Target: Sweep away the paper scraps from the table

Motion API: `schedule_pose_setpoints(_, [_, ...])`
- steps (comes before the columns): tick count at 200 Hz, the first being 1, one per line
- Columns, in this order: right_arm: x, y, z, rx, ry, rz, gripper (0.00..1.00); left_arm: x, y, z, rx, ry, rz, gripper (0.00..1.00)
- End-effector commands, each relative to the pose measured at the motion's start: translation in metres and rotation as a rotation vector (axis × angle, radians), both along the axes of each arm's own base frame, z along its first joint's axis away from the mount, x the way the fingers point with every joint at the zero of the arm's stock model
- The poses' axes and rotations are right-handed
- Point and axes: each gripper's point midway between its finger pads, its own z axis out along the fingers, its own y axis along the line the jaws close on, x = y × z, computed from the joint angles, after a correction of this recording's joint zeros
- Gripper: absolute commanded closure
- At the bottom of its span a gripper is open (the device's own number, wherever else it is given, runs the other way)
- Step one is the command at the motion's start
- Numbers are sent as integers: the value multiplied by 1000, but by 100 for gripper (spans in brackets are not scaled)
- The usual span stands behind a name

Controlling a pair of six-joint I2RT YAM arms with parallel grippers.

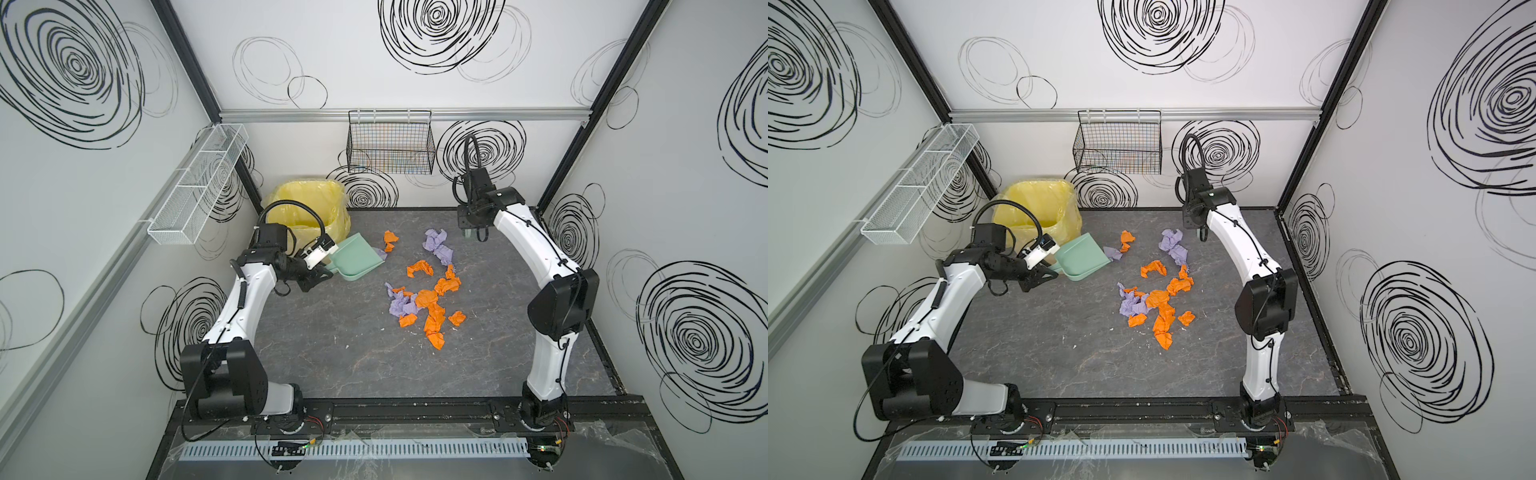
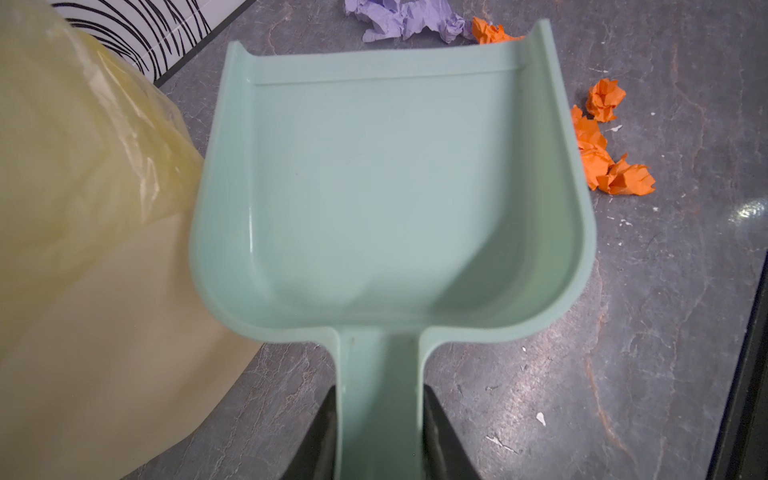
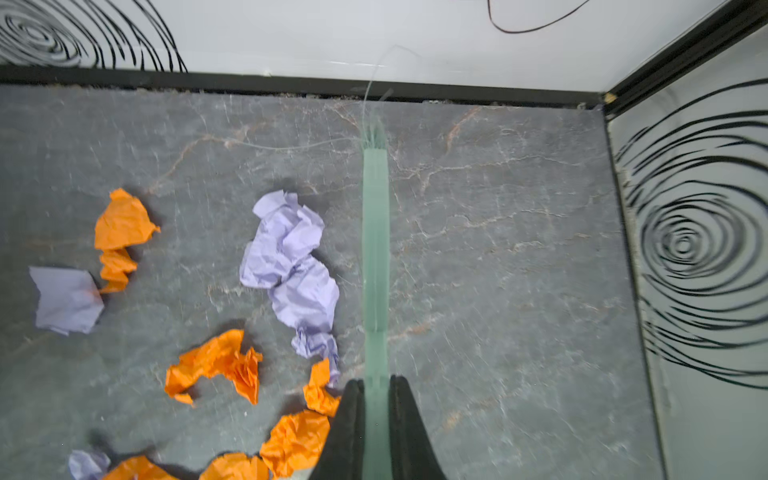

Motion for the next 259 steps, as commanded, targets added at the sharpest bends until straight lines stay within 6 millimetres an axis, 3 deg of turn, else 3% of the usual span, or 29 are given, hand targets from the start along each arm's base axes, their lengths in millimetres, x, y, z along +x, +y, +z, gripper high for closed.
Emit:
schedule_pose_setpoints(1, [31, 26, 3, 347, -53, -21, 100, -16, 4, -2, 10, 5, -8, 100])
schedule_pose_setpoints(28, [55, 42, -12, 526, -84, -39, 100, -28, 2, -11, -2, 36, -18, 100])
schedule_pose_setpoints(57, [69, 50, -30, 576, -81, -51, 100, -31, 2, -14, -6, 36, -15, 100])
schedule_pose_setpoints(76, [72, 57, -52, 590, -46, -39, 100, -31, 3, -14, -12, 37, -10, 100])
schedule_pose_setpoints(105, [58, 62, -82, 546, 37, -16, 100, -29, 3, -15, -14, 39, -11, 100])
schedule_pose_setpoints(143, [16, 55, -90, 488, 68, 21, 100, -28, 3, -15, -15, 39, -9, 100])
schedule_pose_setpoints(167, [-6, 46, -73, 452, 57, 32, 100, -29, 3, -16, -16, 44, -11, 100])
schedule_pose_setpoints(200, [-8, 49, -3, 502, -72, 61, 100, -27, 2, -12, -28, 40, -6, 100])
schedule_pose_setpoints(214, [-6, 66, 25, 590, -121, 90, 100, -26, 2, -9, -33, 37, -4, 100])
schedule_pose_setpoints(228, [-1, 86, 40, 700, -139, 101, 100, -26, 1, -7, -35, 32, -2, 100])
schedule_pose_setpoints(259, [19, 139, 39, 926, -127, 102, 100, -28, 0, -6, -42, 35, -1, 100])
